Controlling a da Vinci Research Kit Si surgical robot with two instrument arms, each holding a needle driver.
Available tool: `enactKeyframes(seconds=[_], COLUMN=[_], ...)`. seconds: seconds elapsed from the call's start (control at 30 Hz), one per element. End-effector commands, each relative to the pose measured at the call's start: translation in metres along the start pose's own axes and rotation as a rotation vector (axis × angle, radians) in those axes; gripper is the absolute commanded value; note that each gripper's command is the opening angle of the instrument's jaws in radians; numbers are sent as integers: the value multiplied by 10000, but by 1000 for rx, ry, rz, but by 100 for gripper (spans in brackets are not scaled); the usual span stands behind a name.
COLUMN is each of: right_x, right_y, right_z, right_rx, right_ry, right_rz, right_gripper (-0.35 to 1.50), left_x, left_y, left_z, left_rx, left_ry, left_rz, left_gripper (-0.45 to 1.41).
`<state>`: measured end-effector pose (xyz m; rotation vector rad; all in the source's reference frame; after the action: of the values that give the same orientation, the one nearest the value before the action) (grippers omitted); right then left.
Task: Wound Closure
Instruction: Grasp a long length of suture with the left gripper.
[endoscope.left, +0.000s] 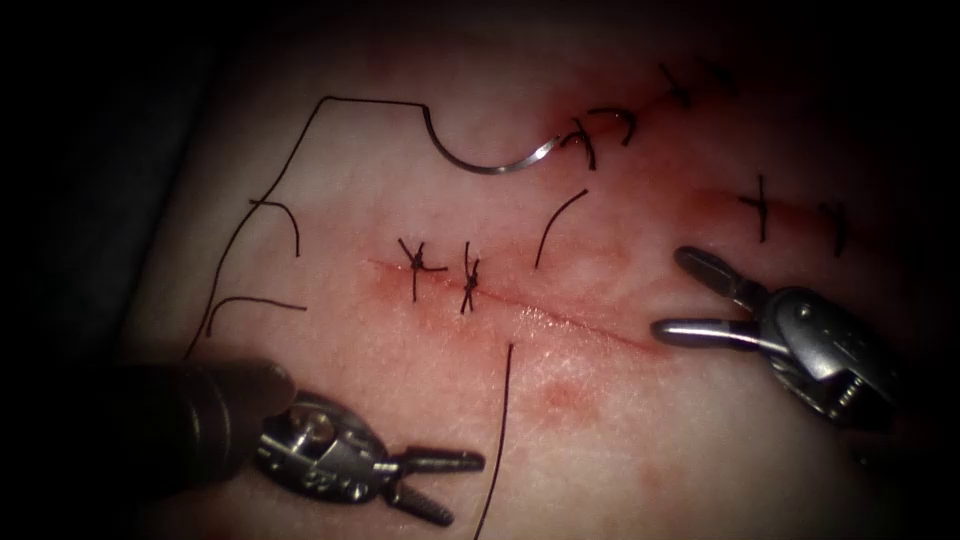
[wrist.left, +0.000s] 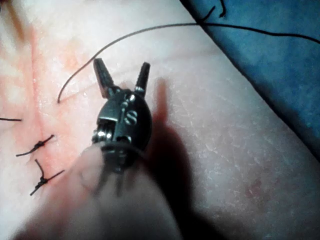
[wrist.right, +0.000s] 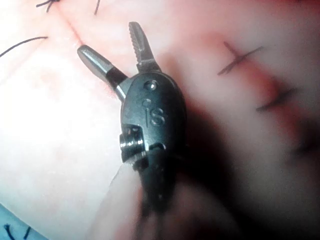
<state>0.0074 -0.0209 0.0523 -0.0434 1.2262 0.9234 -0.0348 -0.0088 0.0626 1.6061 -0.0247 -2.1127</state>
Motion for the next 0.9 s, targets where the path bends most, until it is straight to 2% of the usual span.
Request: enactKeyframes(seconds=[0.03, 0.3, 0.37, 0.43, 0.63, 0.83, 0.9], right_x=[-11, -17, -19, -20, -24, -25, -28], right_y=[-3, -1, -1, -2, -3, -5, -10], right_z=[6, 6, 6, 5, 5, 7, 7], right_rx=[1, 4, 5, 6, 9, 7, 6], right_ry=[0, -3, -4, -6, -11, -10, -10], right_rz=[1, -5, -8, -10, -15, -16, -19], right_gripper=[131, 126, 124, 124, 123, 121, 119], left_x=[-1, 14, 17, 21, 32, 32, 31], left_y=[4, 1, 0, 1, 5, 5, 3], left_z=[11, 10, 8, 8, 15, 23, 25], left_rx=[-6, -8, 6, 8, 24, 24, 25], left_ry=[5, 46, 52, 54, 66, 76, 79], left_rz=[11, 29, 29, 31, 55, 64, 65], left_gripper=[31, 52, 49, 56, 42, 47, 36])
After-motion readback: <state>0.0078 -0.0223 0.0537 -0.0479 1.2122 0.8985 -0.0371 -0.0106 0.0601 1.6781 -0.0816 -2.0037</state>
